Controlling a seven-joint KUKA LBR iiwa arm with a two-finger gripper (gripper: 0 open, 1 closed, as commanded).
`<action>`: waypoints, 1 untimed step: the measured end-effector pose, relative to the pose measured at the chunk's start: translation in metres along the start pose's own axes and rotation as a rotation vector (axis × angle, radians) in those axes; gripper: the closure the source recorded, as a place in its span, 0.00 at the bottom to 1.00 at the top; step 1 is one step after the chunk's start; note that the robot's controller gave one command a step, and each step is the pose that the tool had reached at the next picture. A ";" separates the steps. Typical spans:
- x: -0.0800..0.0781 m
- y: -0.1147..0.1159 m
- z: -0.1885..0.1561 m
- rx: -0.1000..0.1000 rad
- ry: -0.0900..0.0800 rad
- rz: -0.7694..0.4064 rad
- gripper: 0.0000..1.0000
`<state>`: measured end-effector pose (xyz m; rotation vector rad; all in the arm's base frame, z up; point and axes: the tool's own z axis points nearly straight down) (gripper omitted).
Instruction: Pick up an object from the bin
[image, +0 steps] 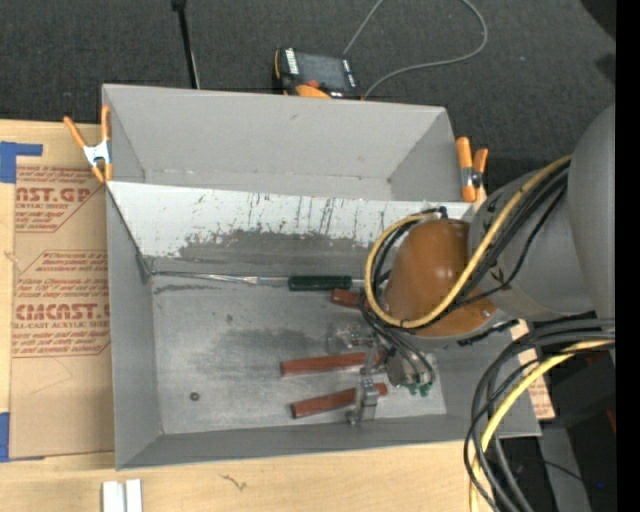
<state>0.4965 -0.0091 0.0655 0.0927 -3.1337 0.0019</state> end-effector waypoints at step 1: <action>-0.002 0.003 -0.004 -0.002 -0.006 -0.003 1.00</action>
Offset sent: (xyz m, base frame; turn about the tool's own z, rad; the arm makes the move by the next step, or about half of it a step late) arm 0.0000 0.0000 0.0000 0.0000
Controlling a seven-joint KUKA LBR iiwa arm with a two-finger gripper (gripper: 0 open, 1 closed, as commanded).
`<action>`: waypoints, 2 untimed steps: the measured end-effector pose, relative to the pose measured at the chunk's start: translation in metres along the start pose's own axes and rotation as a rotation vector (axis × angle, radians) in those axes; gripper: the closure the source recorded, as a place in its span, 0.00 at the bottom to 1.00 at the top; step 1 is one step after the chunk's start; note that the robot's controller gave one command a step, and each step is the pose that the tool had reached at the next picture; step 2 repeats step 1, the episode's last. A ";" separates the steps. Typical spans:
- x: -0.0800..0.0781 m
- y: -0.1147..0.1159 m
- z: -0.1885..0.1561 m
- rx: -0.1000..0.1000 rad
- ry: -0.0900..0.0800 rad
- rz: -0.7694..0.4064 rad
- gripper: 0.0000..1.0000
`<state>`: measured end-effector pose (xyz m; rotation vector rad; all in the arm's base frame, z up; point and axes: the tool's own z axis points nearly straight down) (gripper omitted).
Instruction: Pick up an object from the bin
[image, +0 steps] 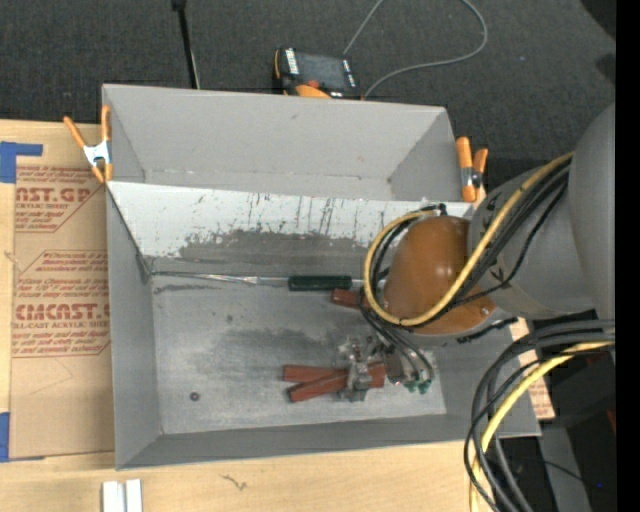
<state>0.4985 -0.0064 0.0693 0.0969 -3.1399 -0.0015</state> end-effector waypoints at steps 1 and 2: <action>0.003 0.012 -0.153 0.001 -0.009 0.035 1.00; 0.003 0.012 -0.153 0.001 -0.009 0.035 1.00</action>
Offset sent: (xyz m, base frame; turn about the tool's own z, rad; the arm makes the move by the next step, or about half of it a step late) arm -0.0053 0.0111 0.1493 0.0352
